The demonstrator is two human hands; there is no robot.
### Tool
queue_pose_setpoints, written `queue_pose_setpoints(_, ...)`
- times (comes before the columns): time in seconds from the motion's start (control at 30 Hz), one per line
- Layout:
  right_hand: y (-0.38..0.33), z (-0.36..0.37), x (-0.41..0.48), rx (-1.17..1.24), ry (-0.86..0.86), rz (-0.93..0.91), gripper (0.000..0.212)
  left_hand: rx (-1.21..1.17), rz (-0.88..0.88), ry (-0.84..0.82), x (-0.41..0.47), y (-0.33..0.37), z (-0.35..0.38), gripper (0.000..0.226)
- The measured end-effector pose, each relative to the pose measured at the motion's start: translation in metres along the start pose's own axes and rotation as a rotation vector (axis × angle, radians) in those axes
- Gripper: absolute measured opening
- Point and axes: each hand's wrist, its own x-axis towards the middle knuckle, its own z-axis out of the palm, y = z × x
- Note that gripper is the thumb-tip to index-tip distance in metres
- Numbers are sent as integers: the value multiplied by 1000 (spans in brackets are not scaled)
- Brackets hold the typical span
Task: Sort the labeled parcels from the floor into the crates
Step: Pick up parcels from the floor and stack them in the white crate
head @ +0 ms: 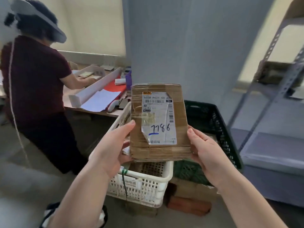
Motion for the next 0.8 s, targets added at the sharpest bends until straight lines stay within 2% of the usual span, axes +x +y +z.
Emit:
queue_pose_setpoints(0.23, 20, -35, 54, 45, 156, 89, 20, 59, -84, -134, 78, -7, 40, 32)
queue_pose_setpoints(0.33, 28, -38, 93, 51, 186, 124, 21, 78, -136, -165, 125, -12, 42, 24)
queue_pose_setpoints(0.5, 42, -27, 172, 47, 209, 241, 23, 118, -248, -206, 212, -20, 29, 26)
queue_pose_setpoints(0.67, 103, 1, 224, 28, 152, 480, 22, 193, -429, -210, 290, -71, -12, 28)
queue_pose_setpoints(0.8, 176, 30, 219, -160, 154, 600, 21, 330, -655, -220, 303, -135, -56, 31)
